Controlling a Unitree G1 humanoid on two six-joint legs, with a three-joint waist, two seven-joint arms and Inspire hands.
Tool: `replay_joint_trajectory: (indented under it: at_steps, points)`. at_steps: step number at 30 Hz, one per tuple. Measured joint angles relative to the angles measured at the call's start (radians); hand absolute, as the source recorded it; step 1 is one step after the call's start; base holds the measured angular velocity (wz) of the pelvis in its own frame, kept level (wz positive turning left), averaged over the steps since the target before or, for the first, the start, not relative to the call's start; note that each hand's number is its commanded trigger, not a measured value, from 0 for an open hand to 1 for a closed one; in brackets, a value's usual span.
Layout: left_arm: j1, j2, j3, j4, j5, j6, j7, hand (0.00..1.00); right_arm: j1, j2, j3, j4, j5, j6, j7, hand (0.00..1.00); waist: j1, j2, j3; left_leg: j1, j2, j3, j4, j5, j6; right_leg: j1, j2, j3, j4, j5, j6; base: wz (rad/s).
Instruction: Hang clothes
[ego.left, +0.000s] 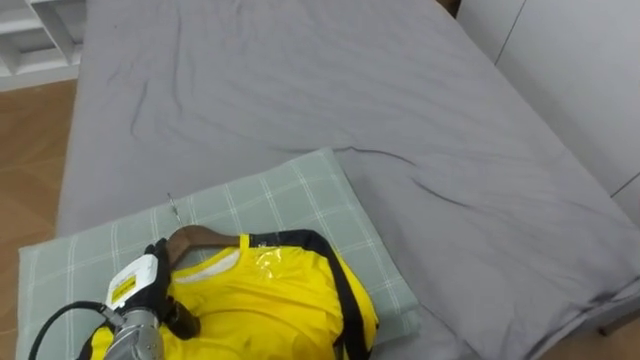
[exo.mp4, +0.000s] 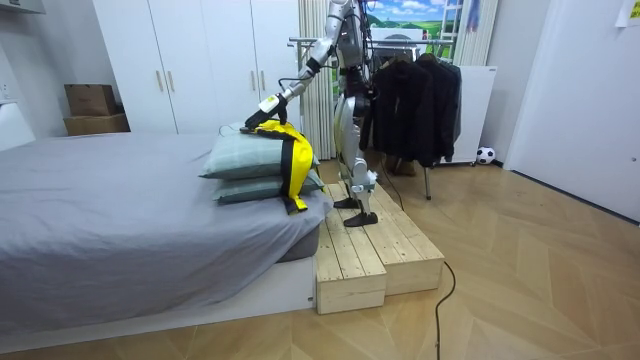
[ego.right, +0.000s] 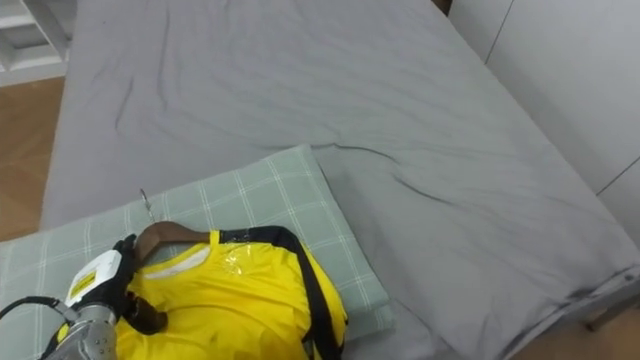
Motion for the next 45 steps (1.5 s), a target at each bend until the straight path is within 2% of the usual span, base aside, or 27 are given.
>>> replay_joint_trajectory:
  at_steps: [6,15,20,35,45]
  points:
    - [0.000,0.000,-0.002,0.011,0.002,0.001,0.001,0.00,-0.022,0.007,0.077,0.004,0.036,-0.001,0.001,0.00,0.004,-0.023,-0.0007,-0.004,0.001,-0.003,0.001,0.000,-0.001,0.000,0.001,-0.002,-0.001,-0.001,-0.002,0.01]
    - [-0.001,0.000,-0.003,0.015,0.001,0.002,0.000,0.00,-0.026,0.007,0.110,0.004,0.072,-0.002,0.001,0.00,0.011,-0.033,-0.0024,-0.006,0.001,-0.004,0.001,0.000,-0.001,0.000,0.001,-0.003,-0.003,-0.001,-0.002,0.00]
    - [-0.001,0.000,-0.002,0.015,0.001,0.001,-0.001,0.00,-0.025,0.007,0.116,0.005,0.079,-0.002,0.001,0.00,0.021,-0.036,-0.0021,-0.005,0.002,-0.005,0.001,0.000,-0.001,0.001,0.001,-0.004,-0.002,-0.001,-0.002,0.00]
    - [-0.001,0.000,-0.002,0.049,0.001,-0.013,-0.004,0.00,-0.016,0.007,0.116,0.006,0.089,-0.014,0.010,0.00,0.023,-0.043,-0.0038,-0.005,0.001,-0.006,0.000,0.000,-0.001,0.002,0.002,-0.006,-0.007,0.000,-0.002,0.00]
    - [-0.030,0.001,-0.002,0.100,0.001,-0.014,-0.001,0.00,-0.007,0.005,0.119,0.006,0.125,-0.014,0.009,0.00,0.025,-0.043,-0.0041,-0.010,0.004,-0.013,0.000,0.000,-0.001,0.006,0.003,-0.023,-0.015,0.002,-0.006,0.01]
